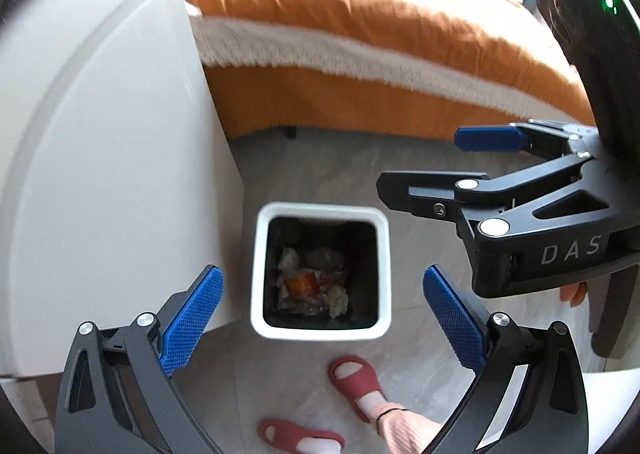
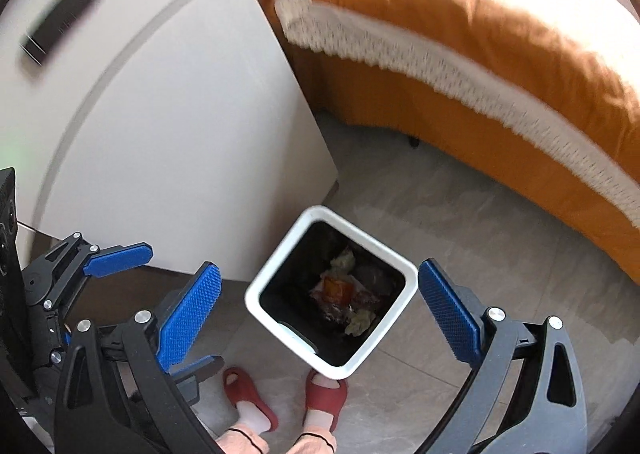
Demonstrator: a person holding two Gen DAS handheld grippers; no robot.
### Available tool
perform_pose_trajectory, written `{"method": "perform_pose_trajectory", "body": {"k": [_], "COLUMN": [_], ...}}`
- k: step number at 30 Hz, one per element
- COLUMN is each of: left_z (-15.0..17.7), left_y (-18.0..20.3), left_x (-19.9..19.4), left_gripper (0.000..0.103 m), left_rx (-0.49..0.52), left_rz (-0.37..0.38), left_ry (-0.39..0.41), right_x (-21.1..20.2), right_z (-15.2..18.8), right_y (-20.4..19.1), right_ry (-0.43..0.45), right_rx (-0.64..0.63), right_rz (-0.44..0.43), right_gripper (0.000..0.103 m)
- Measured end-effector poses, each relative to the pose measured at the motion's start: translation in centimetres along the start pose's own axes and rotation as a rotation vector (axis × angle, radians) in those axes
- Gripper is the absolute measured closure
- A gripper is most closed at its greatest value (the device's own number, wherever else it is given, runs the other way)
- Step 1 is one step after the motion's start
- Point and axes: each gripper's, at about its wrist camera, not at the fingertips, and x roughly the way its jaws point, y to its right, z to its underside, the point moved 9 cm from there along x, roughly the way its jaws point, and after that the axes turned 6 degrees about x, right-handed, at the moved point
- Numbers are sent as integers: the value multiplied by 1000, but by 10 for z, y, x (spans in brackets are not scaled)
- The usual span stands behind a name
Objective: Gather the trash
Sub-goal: 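Move both tools back over the remaining trash on the desk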
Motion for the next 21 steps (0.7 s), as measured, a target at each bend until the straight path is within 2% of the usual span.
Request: {"method": "perform_pose_trajectory", "body": {"k": [4,8,13,21], "left_z": [-22,-39,-52,-45], "left_y": [1,1,-3,-23], "left_x": [-64,-127,-206,-292], "left_gripper": [5,5,5,5], "left_rx": [-11,-44,-104,-168], "left_rz": [-28,-20,0,-87], "left_ry": [57,121,204,324], "right_x": [-60,-124,-183,-238], "right_z": [-21,-46,-69,-87], "right_y": [-17,-42,-81,-148], "right_ry": [67,157,255,332], "right_rx": [-7,-25,-57,-200], "right_rz": [-14,-48,-101,-156], "right_gripper": [5,5,5,5]}}
